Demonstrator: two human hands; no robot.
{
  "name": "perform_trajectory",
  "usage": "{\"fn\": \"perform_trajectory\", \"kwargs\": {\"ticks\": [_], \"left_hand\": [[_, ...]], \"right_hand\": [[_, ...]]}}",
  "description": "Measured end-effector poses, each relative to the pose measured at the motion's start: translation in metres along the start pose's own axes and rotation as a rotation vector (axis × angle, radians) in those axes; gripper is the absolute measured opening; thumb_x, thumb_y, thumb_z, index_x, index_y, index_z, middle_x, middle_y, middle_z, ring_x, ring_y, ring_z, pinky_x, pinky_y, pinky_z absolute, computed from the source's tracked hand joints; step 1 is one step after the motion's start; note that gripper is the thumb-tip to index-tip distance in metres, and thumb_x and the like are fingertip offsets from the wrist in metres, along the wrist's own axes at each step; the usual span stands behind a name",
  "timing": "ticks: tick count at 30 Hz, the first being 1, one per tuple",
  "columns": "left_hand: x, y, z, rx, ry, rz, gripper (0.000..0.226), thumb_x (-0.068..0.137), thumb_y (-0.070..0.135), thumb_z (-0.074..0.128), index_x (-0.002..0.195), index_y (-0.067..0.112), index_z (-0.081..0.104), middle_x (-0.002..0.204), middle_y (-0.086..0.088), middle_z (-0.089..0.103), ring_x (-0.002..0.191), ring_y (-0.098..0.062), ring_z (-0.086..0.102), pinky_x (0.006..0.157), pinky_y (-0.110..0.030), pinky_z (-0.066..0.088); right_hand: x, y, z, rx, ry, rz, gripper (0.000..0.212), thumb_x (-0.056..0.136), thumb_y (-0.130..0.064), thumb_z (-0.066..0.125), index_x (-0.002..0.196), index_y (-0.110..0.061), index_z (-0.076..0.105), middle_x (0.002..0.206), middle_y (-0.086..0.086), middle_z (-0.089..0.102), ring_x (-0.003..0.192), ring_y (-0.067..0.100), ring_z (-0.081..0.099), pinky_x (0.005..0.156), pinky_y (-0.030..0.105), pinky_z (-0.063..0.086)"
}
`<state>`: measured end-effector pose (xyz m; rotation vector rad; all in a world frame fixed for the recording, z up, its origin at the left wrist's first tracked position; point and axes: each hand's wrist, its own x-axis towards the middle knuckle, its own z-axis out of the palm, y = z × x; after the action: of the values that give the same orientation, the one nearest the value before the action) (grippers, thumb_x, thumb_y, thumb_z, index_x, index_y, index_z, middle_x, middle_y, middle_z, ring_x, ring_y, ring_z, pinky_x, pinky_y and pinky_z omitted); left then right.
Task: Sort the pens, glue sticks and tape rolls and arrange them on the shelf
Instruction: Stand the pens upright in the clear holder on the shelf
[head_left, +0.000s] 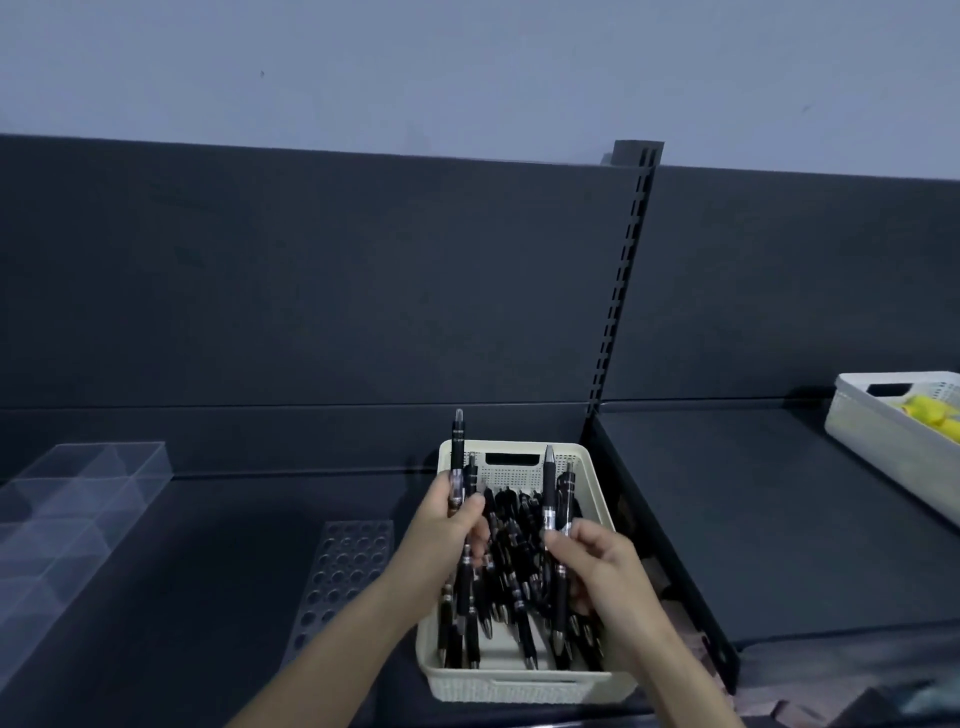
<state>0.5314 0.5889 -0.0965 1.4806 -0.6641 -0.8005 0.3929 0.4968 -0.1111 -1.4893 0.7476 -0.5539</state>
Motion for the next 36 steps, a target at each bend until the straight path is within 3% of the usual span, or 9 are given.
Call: {"fn": "perform_trajectory", "kwargs": {"ticks": [4, 11, 16, 20, 23, 30, 34, 36], "left_hand": [[-0.006, 0.01, -0.012, -0.07, -0.039, 0.021, 0.015, 0.091, 0.01, 0.055, 0.077, 0.011, 0.058, 0.054, 0.002, 0.049, 0.045, -0.007, 0.044, 0.049, -0.016, 0.041], [-0.012, 0.018, -0.049, -0.048, -0.001, 0.041, 0.036, 0.088, 0.005, 0.057, 0.055, 0.015, 0.048, 0.044, 0.003, 0.044, 0.041, -0.006, 0.04, 0.046, -0.016, 0.036], [-0.021, 0.019, -0.101, -0.152, 0.103, -0.022, 0.014, 0.087, 0.007, 0.059, 0.073, 0.009, 0.059, 0.054, 0.001, 0.05, 0.048, -0.009, 0.047, 0.047, -0.015, 0.04], [-0.026, 0.011, -0.15, -0.157, 0.202, -0.069, 0.004, 0.086, 0.007, 0.061, 0.086, 0.006, 0.064, 0.068, -0.003, 0.054, 0.055, -0.009, 0.047, 0.058, -0.02, 0.039], [-0.031, 0.0, -0.176, -0.154, 0.249, -0.107, 0.014, 0.085, 0.008, 0.062, 0.097, 0.001, 0.064, 0.076, -0.007, 0.056, 0.06, -0.012, 0.048, 0.061, -0.022, 0.041], [-0.035, -0.022, -0.209, -0.093, 0.262, -0.117, 0.01, 0.088, 0.008, 0.06, 0.094, 0.003, 0.065, 0.067, 0.0, 0.058, 0.053, -0.005, 0.049, 0.056, -0.018, 0.041], [-0.032, -0.033, -0.214, -0.023, 0.236, -0.131, 0.015, 0.088, 0.01, 0.06, 0.099, 0.001, 0.066, 0.068, -0.002, 0.057, 0.055, -0.007, 0.049, 0.058, -0.019, 0.042], [-0.031, -0.037, -0.214, 0.004, 0.219, -0.143, 0.016, 0.088, 0.01, 0.06, 0.1, 0.0, 0.066, 0.067, -0.001, 0.057, 0.055, -0.006, 0.048, 0.058, -0.019, 0.041]], "right_hand": [[0.0, -0.018, 0.027, 0.003, -0.107, -0.059, 0.023, 0.084, -0.021, 0.064, 0.072, -0.007, 0.05, 0.06, 0.011, 0.038, 0.048, 0.016, 0.033, 0.042, 0.022, 0.026], [0.008, -0.031, 0.075, -0.044, -0.189, -0.128, 0.036, 0.086, -0.014, 0.062, 0.057, -0.013, 0.04, 0.049, -0.001, 0.03, 0.043, 0.011, 0.025, 0.039, 0.02, 0.02], [0.019, -0.035, 0.097, 0.106, -0.272, 0.003, 0.018, 0.09, -0.011, 0.055, 0.08, 0.001, 0.064, 0.062, 0.005, 0.055, 0.05, 0.012, 0.048, 0.047, 0.022, 0.039], [0.036, -0.041, 0.115, 0.236, -0.3, 0.082, 0.017, 0.09, 0.003, 0.047, 0.085, -0.004, 0.062, 0.07, 0.008, 0.059, 0.051, 0.009, 0.057, 0.047, 0.017, 0.046], [0.047, -0.039, 0.131, 0.192, -0.282, 0.077, 0.017, 0.09, 0.006, 0.046, 0.088, -0.007, 0.058, 0.074, 0.01, 0.062, 0.051, 0.007, 0.059, 0.048, 0.016, 0.048], [0.069, -0.035, 0.167, -0.03, -0.116, 0.0, 0.014, 0.092, -0.001, 0.048, 0.088, -0.014, 0.051, 0.076, 0.004, 0.062, 0.06, 0.014, 0.056, 0.052, 0.024, 0.043], [0.083, -0.029, 0.181, -0.327, -0.041, -0.134, 0.01, 0.092, -0.005, 0.05, 0.094, -0.015, 0.051, 0.083, 0.0, 0.059, 0.078, 0.017, 0.062, 0.08, 0.037, 0.053], [0.086, -0.027, 0.187, -0.504, -0.023, -0.2, 0.016, 0.091, -0.007, 0.052, 0.107, -0.01, 0.053, 0.095, 0.004, 0.062, 0.095, 0.022, 0.062, 0.086, 0.027, 0.046]]}}
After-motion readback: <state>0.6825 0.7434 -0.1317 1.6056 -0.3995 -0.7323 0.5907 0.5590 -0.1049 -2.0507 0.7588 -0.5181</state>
